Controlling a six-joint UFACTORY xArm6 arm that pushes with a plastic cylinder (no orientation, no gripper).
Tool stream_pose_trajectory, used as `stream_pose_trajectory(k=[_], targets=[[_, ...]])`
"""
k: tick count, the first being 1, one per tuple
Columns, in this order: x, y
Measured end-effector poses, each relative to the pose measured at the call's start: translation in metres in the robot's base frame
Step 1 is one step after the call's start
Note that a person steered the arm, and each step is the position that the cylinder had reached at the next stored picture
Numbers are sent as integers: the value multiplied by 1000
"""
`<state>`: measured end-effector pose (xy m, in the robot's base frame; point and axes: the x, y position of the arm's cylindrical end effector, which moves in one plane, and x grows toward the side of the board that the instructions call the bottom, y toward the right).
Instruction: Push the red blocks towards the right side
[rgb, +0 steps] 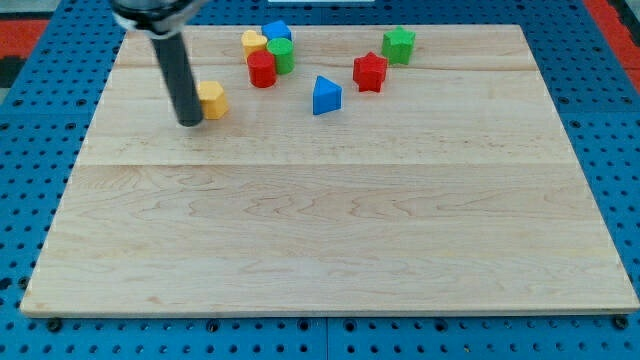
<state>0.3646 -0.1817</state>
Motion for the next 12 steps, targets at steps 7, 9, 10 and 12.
stream_pose_trajectory(k=[7,9,10,12], targets=[[-80,159],[-43,202],[-26,194],[-14,205]])
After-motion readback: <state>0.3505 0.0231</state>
